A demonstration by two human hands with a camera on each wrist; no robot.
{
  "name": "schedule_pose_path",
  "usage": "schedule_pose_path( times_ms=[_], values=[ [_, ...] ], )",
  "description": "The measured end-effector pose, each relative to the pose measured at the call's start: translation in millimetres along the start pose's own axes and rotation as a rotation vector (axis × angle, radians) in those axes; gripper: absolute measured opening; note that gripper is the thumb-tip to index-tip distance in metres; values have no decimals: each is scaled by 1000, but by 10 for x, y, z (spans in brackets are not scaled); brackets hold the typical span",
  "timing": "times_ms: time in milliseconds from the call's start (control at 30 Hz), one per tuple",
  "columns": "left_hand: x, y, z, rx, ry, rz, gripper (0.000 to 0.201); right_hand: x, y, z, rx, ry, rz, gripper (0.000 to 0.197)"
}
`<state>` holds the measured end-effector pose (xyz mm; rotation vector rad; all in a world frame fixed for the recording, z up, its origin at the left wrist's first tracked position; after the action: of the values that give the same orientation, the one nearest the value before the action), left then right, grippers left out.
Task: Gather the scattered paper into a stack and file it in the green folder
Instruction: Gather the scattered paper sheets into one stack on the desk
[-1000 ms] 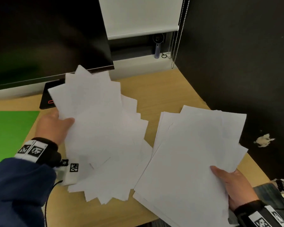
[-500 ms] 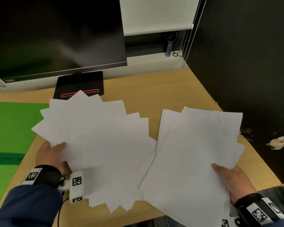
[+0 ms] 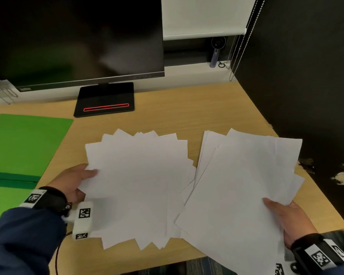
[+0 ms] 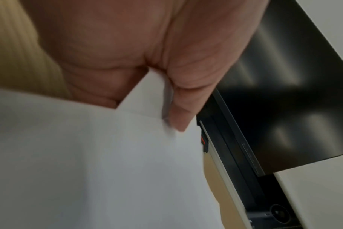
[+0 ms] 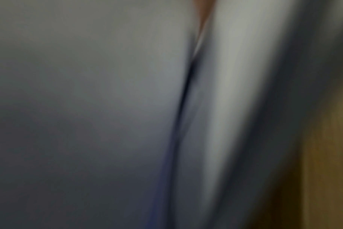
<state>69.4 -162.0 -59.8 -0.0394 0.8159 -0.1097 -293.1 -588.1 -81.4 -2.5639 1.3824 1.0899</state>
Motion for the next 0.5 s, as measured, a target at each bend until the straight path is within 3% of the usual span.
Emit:
schedule_pose_path(
  times_ms=[67,167,233,300,400,500],
  values=[
    [-74,-55,-110,-187,-35,-20,27,10,4,12,-8,0,1,37],
    [-284,-104,-377,-523,15,-129,68,22,22,22,-21,-14,16,36],
    [-434,-129,-520,-563,19,-171,68,29,22,32,-27,-24,19,34],
    [-558,-200,-623,-412,-3,-141,47,13,15,18,-33,-30,22,34],
    [-606,-335,-587,-78,-132,17,29,-7,8,-32,-38,-26,13,36],
    [-525,-472,-535,92,-191,93,37,-45,-14,-95,-11,6,-10,31]
  ],
)
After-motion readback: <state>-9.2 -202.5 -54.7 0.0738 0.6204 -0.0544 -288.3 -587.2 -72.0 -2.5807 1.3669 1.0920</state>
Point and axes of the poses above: each hand's wrist, its own x-axis towards the middle knuckle, its own y-axis out of the back of the hand, z = x × y, the point moved 5 cm from there along x, towards the middle knuckle, and after that the axes turned 13 degrees about -x, right-handed, at the moved point
